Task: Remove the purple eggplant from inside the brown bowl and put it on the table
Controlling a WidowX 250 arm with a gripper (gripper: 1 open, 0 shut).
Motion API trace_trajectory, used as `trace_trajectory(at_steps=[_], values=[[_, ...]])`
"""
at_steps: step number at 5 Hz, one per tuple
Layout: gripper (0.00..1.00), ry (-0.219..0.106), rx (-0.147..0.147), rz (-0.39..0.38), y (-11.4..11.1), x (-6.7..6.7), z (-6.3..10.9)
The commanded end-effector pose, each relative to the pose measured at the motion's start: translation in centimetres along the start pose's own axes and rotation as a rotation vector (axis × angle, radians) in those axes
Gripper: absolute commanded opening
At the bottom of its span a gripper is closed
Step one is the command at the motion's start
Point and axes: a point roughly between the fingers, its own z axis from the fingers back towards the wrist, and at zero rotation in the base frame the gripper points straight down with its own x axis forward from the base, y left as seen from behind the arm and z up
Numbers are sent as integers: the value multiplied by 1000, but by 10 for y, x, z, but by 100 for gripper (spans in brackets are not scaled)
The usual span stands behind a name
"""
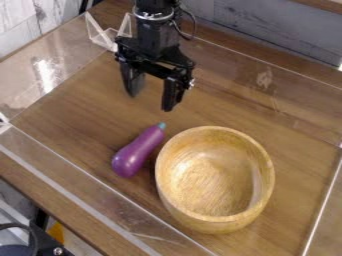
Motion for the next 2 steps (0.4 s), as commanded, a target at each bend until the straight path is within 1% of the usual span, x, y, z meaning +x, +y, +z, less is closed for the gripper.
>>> trace_trajectory(at_steps=[1, 2], values=[[100, -95, 12, 5, 5, 9, 24], [100, -98, 7, 6, 5, 10, 24]])
